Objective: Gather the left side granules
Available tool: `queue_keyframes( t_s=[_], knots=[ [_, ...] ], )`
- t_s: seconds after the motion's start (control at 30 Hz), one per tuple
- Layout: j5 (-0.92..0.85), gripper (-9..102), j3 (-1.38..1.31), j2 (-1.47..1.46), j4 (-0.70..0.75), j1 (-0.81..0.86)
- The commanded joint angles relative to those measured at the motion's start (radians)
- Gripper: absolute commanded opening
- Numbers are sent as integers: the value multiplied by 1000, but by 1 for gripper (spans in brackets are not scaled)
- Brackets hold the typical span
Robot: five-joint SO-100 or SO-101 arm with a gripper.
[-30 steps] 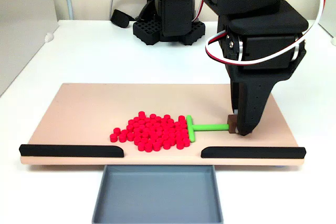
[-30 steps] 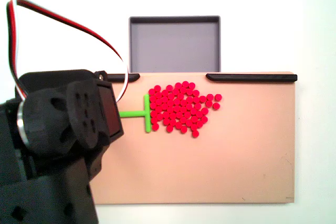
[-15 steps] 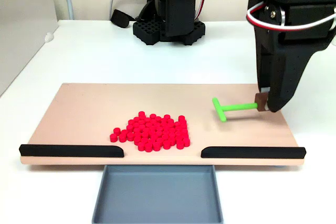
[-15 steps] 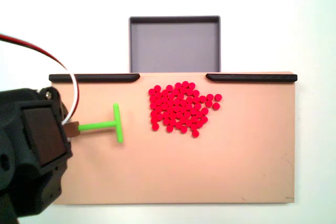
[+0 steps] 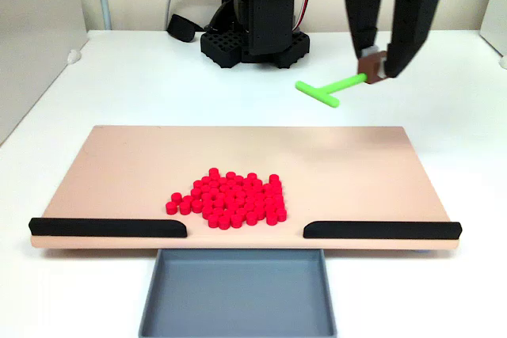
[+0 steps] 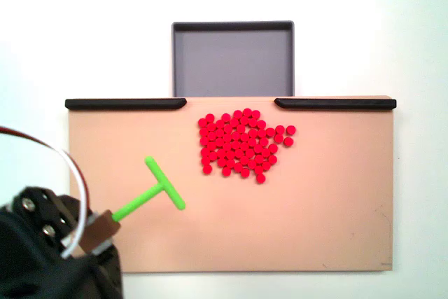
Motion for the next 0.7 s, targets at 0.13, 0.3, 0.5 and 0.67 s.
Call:
queue_keyframes(
  t_s=[0.13,0.3,0.5,0.67],
  knots=[
    [-534,0,103,133,0,161],
    [-838,0,133,150,-6,253],
    [-1043,0,140,160,-14,282],
    [-1134,0,140,166,-14,272]
  ],
)
